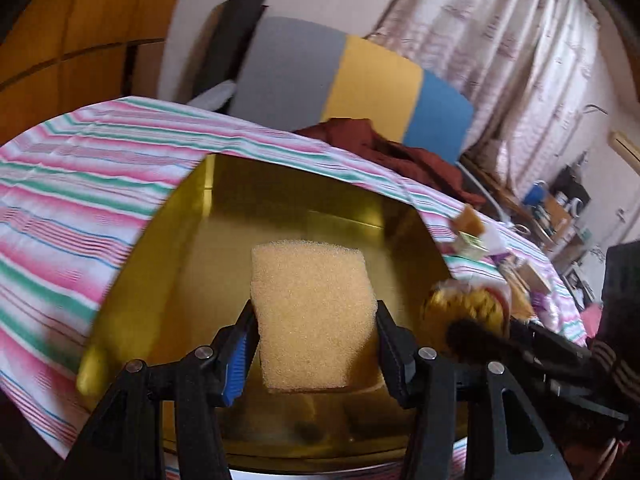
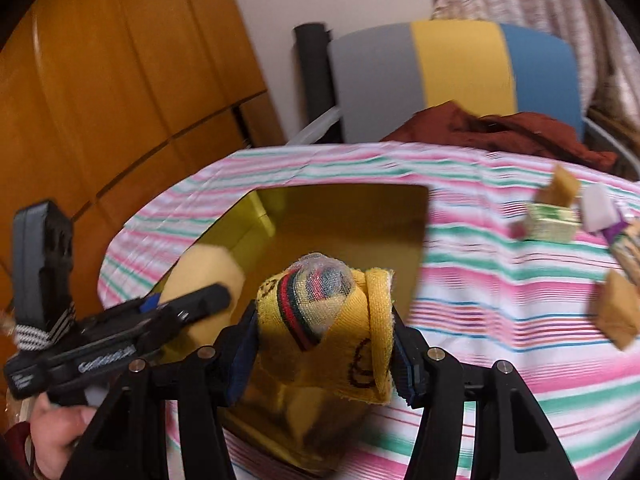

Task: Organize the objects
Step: 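Carry the sponge and cloth to the gold tray and release both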

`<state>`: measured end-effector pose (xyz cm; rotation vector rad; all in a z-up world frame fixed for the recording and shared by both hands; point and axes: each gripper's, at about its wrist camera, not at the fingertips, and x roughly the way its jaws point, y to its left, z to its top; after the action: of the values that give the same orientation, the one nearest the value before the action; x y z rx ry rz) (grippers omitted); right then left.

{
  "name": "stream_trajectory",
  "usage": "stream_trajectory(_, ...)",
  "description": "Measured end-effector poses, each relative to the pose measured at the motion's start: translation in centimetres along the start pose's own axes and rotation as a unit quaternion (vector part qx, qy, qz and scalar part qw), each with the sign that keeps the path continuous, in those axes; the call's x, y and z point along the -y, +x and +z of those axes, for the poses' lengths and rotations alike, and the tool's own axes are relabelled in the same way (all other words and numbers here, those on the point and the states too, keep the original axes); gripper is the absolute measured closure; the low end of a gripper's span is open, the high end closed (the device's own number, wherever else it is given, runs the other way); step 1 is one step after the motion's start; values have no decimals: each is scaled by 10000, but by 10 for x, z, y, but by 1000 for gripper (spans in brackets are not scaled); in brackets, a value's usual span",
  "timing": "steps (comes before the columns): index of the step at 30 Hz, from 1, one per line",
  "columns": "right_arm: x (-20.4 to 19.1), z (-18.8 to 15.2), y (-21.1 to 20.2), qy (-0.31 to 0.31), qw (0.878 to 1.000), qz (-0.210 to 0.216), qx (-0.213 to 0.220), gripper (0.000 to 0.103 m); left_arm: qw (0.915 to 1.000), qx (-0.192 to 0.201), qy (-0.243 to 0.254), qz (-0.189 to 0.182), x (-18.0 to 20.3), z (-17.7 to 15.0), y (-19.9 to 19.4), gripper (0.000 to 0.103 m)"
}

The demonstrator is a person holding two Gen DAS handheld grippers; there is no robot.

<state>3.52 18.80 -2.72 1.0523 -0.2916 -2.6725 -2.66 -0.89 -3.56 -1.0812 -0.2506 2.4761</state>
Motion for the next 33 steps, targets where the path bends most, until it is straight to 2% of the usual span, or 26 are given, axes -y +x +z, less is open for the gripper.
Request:
stream_trajectory(2, -10, 0, 13, -41, 9998, 99, -148, 41, 9998, 19, -115, 131, -14, 1, -1, 48)
stream_trajectory(4, -20, -2, 23, -113, 9993, 246, -267, 30, 9996, -43, -196, 188, -22, 1, 1, 47)
stream_trajectory(5, -24, -4, 23, -148, 9991, 288, -271, 18, 9995, -79, -235, 207, -25, 1, 2, 47)
stream_trajectory(6, -27, -6, 21, -189, 9992, 277, -201, 10, 9993, -113, -279, 225, -28, 1, 3, 47)
stream_trajectory(10, -30, -10, 11, -345, 9993, 147, 26, 10, 9982, -114, -472, 359, -35, 2, 2, 41)
stream_trajectory(12, -24, -9, 5, -257, 9995, 71, 143, 8, 9978, -32, -500, 436, -36, 4, -2, 39)
stream_trajectory(16, -11, -9, -4, 28, 9995, -9, 307, 6, 9968, 171, -523, 580, -37, 7, -10, 27)
stream_trajectory(23, 5, -9, -16, 290, 9984, -112, 474, 6, 9959, 512, -414, 626, -25, 12, -26, 25)
stream_trajectory(33, 19, -12, -25, 489, 9970, -263, 532, 5, 9971, 576, -243, 442, -1, 8, -30, 25)
